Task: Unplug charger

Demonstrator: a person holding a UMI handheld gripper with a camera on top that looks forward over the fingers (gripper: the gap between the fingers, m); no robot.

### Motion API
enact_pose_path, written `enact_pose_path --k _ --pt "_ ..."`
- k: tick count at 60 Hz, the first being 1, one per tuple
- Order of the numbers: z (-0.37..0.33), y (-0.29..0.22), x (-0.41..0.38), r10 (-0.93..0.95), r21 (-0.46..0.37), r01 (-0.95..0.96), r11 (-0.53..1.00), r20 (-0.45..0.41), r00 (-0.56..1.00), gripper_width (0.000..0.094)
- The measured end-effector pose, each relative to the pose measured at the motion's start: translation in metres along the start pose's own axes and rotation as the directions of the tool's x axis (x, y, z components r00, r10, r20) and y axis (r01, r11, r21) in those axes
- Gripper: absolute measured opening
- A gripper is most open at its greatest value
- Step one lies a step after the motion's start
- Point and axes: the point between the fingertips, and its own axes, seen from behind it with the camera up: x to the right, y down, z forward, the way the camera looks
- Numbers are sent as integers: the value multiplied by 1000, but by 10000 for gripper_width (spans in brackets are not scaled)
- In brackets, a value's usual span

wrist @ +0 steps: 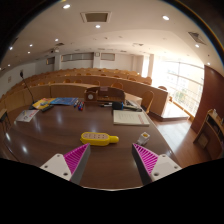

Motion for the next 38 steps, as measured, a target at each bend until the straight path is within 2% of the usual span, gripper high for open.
enact_pose_path --k 18,38 --pt "-136 27 -88 -25 -3 25 1000 -9 1000 847" --pt "-196 37 -122 -34 13 35 999 -15 999 847"
